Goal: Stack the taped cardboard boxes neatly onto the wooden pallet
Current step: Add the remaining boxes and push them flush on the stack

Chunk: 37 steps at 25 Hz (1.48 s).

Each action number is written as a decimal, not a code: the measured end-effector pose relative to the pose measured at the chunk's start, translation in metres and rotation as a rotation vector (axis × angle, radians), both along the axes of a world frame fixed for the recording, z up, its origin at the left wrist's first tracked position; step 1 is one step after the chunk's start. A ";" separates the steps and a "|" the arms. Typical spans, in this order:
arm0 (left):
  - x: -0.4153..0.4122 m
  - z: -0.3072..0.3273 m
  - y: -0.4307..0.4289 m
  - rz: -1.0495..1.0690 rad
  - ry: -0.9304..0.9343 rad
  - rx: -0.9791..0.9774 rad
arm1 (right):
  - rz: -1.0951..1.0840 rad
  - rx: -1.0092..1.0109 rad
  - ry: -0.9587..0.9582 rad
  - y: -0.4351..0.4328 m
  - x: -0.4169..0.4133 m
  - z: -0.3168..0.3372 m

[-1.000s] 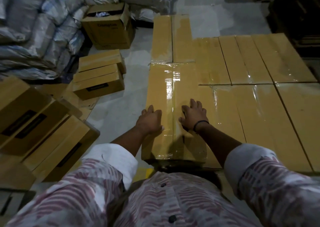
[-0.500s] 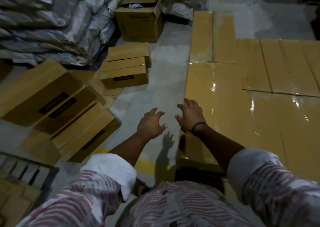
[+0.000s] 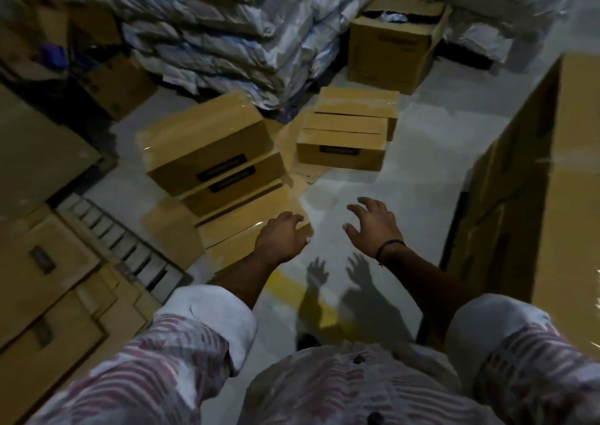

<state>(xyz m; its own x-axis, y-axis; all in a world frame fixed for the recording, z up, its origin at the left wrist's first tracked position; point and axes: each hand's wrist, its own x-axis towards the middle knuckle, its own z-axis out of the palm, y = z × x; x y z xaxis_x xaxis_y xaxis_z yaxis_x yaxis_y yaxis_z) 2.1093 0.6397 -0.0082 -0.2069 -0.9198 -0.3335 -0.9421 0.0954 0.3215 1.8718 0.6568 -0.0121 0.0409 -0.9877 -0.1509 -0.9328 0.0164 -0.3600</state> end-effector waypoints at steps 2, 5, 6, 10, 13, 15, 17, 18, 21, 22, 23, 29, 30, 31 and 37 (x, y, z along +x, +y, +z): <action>0.036 -0.003 -0.005 0.075 0.020 0.003 | 0.062 0.013 0.006 -0.017 0.033 0.002; 0.068 -0.014 -0.008 0.172 0.065 -0.002 | 0.160 0.037 0.029 -0.039 0.061 0.004; 0.076 -0.018 -0.008 0.204 0.084 0.002 | 0.185 0.043 0.033 -0.047 0.067 0.004; 0.085 -0.034 -0.011 0.293 0.115 0.070 | 0.243 0.060 0.041 -0.076 0.073 0.000; 0.079 -0.049 -0.026 0.300 0.094 0.111 | 0.251 0.064 0.024 -0.105 0.064 -0.013; 0.064 -0.057 -0.046 0.275 0.080 0.128 | 0.242 0.073 -0.008 -0.126 0.052 -0.027; 0.042 -0.061 -0.082 0.263 0.074 0.141 | 0.239 0.080 -0.020 -0.156 0.035 -0.040; 0.031 -0.061 -0.103 0.259 0.074 0.145 | 0.247 0.070 -0.024 -0.174 0.025 -0.045; -0.018 -0.061 -0.180 0.231 0.070 0.143 | 0.263 0.027 -0.036 -0.240 -0.019 -0.054; -0.039 -0.059 -0.207 0.232 0.073 0.136 | 0.253 0.019 -0.038 -0.264 -0.039 -0.054; -0.061 -0.056 -0.233 0.237 0.087 0.125 | 0.243 0.013 -0.043 -0.286 -0.060 -0.052; -0.201 -0.030 -0.382 0.206 0.236 0.071 | 0.206 -0.016 0.020 -0.428 -0.187 -0.026; -0.219 -0.027 -0.399 0.222 0.266 0.074 | 0.192 -0.001 0.025 -0.445 -0.202 -0.023; -0.235 -0.025 -0.414 0.244 0.291 0.078 | 0.170 0.017 0.015 -0.462 -0.216 -0.022; -0.282 -0.042 -0.496 0.285 0.302 0.182 | 0.130 0.107 -0.021 -0.546 -0.267 -0.028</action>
